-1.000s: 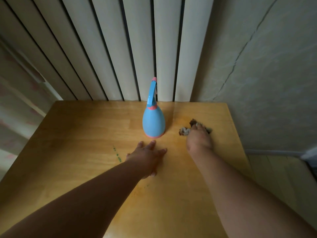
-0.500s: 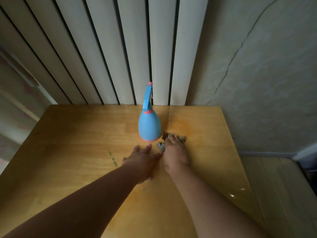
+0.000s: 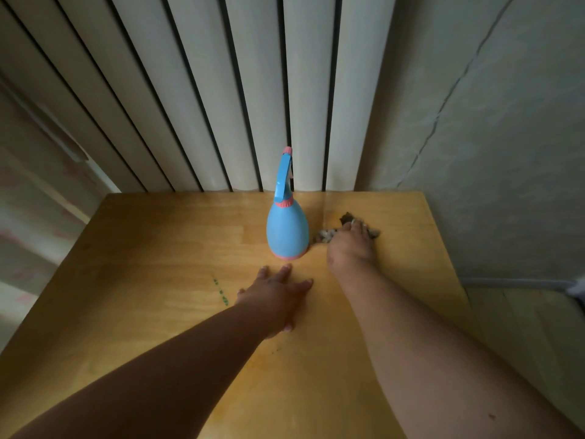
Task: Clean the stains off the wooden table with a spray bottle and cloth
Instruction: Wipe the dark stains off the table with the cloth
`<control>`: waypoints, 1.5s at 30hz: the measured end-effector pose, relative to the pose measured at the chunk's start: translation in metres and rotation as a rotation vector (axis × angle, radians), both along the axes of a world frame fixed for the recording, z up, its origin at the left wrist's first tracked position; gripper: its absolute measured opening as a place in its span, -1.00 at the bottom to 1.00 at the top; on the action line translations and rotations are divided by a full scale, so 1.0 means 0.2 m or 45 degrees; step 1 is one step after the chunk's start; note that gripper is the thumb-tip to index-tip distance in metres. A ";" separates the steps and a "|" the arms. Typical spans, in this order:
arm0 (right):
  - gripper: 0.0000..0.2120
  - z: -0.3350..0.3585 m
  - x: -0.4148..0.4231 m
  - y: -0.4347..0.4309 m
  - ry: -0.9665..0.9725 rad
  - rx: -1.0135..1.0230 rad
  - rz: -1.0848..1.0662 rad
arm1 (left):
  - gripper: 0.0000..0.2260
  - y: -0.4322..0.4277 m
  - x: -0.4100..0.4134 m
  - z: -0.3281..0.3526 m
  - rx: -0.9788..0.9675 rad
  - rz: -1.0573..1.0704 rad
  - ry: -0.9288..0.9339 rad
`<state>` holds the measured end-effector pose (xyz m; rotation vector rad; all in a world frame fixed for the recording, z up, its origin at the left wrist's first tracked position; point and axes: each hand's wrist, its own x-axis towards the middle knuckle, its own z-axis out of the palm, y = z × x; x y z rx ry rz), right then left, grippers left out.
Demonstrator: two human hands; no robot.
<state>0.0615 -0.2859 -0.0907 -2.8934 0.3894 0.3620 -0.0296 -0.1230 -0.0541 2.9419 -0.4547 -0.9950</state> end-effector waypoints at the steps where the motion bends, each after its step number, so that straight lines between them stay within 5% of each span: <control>1: -0.40 0.00 -0.02 -0.03 0.007 -0.014 -0.014 | -0.16 0.00 0.01 -0.01 -0.003 -0.007 -0.003; 12: -0.45 0.09 -0.59 -0.07 0.008 -0.160 0.224 | -0.19 0.01 0.02 -0.03 -0.013 -0.018 -0.045; 15: -0.74 0.16 -0.60 -0.11 -0.173 0.187 -0.052 | -0.17 0.02 0.02 -0.05 -0.016 -0.019 -0.072; 22: -0.77 0.25 -0.77 -0.14 -0.266 1.491 -0.820 | -0.30 -0.01 -0.07 0.02 -0.101 0.101 -0.162; 25: -0.75 0.30 -0.90 -0.14 -0.263 1.835 -0.925 | -0.41 -0.09 -0.16 0.12 -0.660 0.369 -0.194; 28: -0.72 0.33 -1.01 -0.12 -0.237 2.122 -1.085 | -0.57 -0.18 -0.30 0.24 -1.321 0.793 0.127; 32: -0.69 0.39 -1.10 -0.10 -0.190 2.138 -1.166 | -0.78 -0.22 -0.44 0.33 -1.571 0.881 0.471; 40: -0.15 0.43 -1.12 -0.08 -0.117 2.292 -0.890 | -0.86 -0.20 -0.45 0.31 -1.638 0.806 0.394; 42: -0.30 0.41 -1.11 -0.07 -0.211 2.295 -0.735 | -0.84 -0.19 -0.43 0.31 -1.709 0.890 0.318; 45: -0.72 0.34 -1.09 -0.04 -0.378 1.848 -0.533 | -0.79 -0.16 -0.40 0.32 -1.728 0.975 0.199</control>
